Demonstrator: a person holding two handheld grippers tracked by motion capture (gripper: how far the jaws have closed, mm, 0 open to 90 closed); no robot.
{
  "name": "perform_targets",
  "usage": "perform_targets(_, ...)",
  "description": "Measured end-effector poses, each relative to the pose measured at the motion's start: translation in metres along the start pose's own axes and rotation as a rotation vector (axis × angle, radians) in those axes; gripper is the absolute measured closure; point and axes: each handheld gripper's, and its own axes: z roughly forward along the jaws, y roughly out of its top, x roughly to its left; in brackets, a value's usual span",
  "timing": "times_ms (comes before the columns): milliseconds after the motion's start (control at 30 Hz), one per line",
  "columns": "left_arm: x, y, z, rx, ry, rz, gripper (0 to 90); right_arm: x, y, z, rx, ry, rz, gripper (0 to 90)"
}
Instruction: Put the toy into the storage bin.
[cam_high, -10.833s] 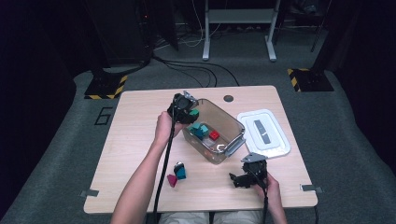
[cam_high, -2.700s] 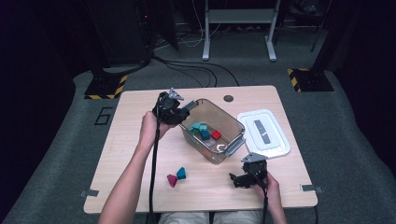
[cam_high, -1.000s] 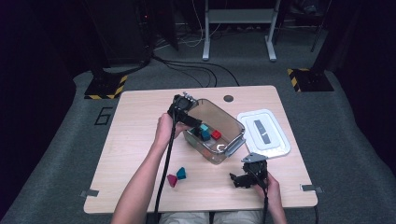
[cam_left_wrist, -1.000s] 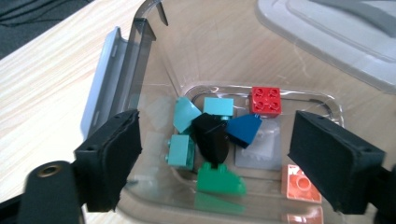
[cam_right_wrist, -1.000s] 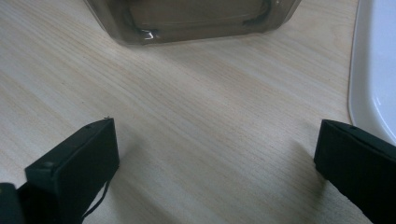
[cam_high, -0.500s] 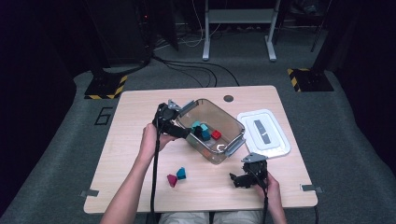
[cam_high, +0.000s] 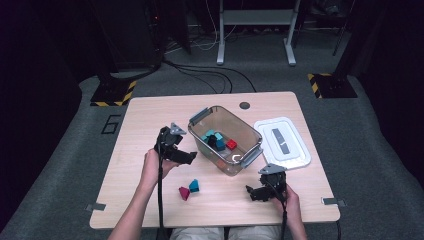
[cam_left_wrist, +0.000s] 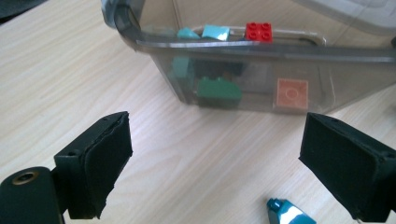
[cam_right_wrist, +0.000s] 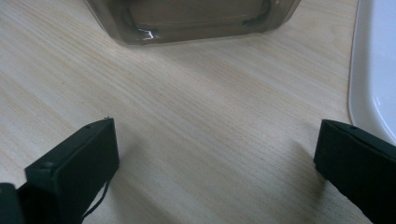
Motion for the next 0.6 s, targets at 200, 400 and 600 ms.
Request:
perform_targets(200, -0.003, -0.019, 0.001, 0.016, -0.01, -0.008, 8.5, 0.0, 0.0, 0.0, 0.0, 0.0, 0.0, 0.0)
perform_targets(400, -0.006, -0.04, 0.006, 0.037, -0.016, -0.022, 8.6, 0.0, 0.0, 0.0, 0.0, 0.0, 0.0, 0.0)
perform_targets(600, -0.01, -0.059, 0.012, 0.065, -0.032, -0.033, 9.1, 0.0, 0.0, 0.0, 0.0, 0.0, 0.0, 0.0)
